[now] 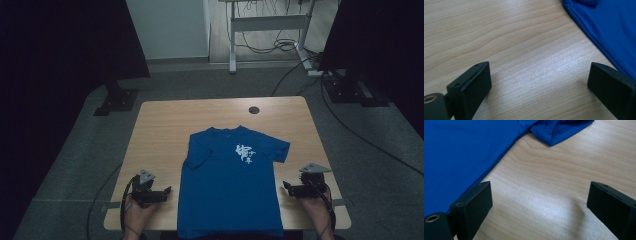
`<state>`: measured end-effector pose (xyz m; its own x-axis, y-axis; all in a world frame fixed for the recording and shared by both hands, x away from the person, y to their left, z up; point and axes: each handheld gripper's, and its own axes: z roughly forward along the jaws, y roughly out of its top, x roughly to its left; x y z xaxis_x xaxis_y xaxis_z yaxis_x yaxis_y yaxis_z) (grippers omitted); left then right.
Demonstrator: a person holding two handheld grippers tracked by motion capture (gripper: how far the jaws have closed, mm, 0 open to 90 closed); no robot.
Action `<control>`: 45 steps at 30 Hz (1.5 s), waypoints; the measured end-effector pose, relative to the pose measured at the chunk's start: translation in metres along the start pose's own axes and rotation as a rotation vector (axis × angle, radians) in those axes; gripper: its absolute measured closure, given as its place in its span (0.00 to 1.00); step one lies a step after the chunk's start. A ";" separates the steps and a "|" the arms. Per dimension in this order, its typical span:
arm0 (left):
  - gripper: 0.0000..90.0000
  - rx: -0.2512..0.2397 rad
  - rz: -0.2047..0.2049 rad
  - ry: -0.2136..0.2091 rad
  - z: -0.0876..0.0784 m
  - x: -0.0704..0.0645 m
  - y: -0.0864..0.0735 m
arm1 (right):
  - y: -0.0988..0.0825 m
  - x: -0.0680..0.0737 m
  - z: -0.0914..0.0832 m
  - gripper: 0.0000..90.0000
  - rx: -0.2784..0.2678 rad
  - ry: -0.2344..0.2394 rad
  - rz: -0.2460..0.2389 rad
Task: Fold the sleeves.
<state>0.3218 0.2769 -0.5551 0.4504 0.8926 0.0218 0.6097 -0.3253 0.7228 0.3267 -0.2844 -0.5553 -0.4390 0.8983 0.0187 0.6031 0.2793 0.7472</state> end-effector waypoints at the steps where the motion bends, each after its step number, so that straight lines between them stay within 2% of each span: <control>1: 0.06 0.000 0.000 0.000 0.000 0.000 0.000 | 0.001 -0.001 0.001 0.07 -0.006 0.000 0.004; 13: 0.03 0.007 -0.010 0.012 0.002 -0.002 0.001 | 0.010 -0.009 0.010 0.07 -0.019 0.006 0.042; 18: 0.02 0.011 -0.015 0.017 0.002 -0.003 0.002 | 0.016 -0.011 0.012 0.10 -0.029 0.007 0.030; 23: 0.02 0.010 -0.017 0.018 0.003 -0.004 0.002 | 0.024 -0.015 0.017 0.12 -0.012 0.009 0.011; 29: 0.02 0.010 -0.017 0.018 0.003 -0.004 0.002 | 0.033 -0.022 0.021 0.13 -0.019 -0.009 0.014; 37: 0.02 0.011 -0.017 0.018 0.003 -0.004 0.002 | 0.045 -0.030 0.026 0.14 -0.040 -0.008 0.046; 45: 0.02 0.011 -0.016 0.018 0.003 -0.004 0.003 | 0.057 -0.036 0.031 0.17 -0.059 -0.014 0.036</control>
<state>0.3236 0.2718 -0.5554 0.4285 0.9033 0.0227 0.6239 -0.3139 0.7157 0.3978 -0.2906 -0.5338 -0.4079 0.9123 0.0374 0.5779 0.2263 0.7841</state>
